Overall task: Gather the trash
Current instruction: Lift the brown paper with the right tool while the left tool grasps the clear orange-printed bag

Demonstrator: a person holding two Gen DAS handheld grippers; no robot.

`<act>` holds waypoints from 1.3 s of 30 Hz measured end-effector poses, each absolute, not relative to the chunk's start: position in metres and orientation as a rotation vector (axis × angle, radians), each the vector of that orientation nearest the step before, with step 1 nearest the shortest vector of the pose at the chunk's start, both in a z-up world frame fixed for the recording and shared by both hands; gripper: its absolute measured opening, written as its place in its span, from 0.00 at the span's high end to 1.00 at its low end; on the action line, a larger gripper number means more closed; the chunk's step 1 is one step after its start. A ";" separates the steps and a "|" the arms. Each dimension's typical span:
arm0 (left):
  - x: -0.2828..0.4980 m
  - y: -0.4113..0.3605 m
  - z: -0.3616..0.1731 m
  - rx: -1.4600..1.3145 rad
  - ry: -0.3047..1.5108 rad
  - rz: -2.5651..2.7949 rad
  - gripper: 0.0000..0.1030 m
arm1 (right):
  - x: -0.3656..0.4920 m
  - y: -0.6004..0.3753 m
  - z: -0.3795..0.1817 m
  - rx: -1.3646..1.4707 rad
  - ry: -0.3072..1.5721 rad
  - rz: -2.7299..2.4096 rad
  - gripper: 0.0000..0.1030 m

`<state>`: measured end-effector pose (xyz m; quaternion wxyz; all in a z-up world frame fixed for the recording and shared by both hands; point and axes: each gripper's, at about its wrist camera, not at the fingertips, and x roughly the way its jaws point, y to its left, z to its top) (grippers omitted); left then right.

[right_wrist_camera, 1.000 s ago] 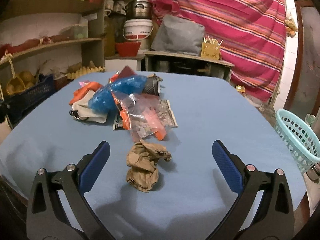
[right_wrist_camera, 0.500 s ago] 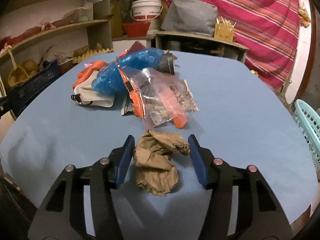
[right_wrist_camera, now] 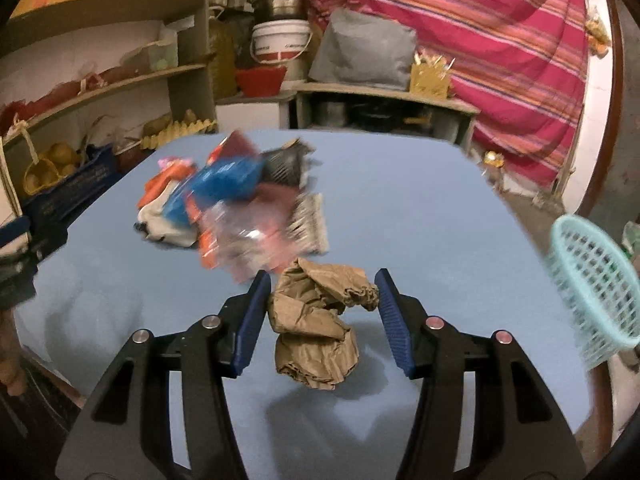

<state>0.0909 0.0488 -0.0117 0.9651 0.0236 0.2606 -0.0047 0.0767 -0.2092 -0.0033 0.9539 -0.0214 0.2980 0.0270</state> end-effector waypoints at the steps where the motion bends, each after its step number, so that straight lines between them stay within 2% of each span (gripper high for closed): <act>1: 0.092 0.045 -0.011 0.041 0.531 -0.019 0.04 | 0.078 -0.218 0.006 -0.048 0.597 0.053 0.48; 7: 0.101 0.011 -0.001 0.047 0.540 -0.061 0.04 | 0.091 -0.268 0.049 -0.071 0.537 0.027 0.47; 13: 0.104 -0.030 -0.001 0.091 0.537 -0.125 0.04 | 0.091 -0.319 0.040 -0.003 0.564 -0.013 0.47; 17: 0.108 -0.059 -0.021 0.131 0.582 -0.150 0.04 | 0.084 -0.349 0.028 0.127 0.606 -0.003 0.47; 21: 0.111 -0.076 -0.035 0.136 0.605 -0.161 0.04 | 0.074 -0.354 0.033 0.098 0.579 -0.031 0.47; 27: 0.122 -0.078 -0.019 0.092 0.573 -0.149 0.04 | 0.069 -0.365 0.031 0.129 0.583 -0.032 0.47; 36: 0.152 -0.104 -0.019 0.090 0.639 -0.162 0.05 | 0.071 -0.363 0.030 0.113 0.582 -0.029 0.47; 37: 0.155 -0.106 -0.019 0.097 0.637 -0.159 0.06 | 0.071 -0.363 0.030 0.112 0.582 -0.027 0.47; 39: 0.159 -0.110 -0.020 0.110 0.640 -0.154 0.17 | 0.072 -0.362 0.030 0.115 0.581 -0.020 0.47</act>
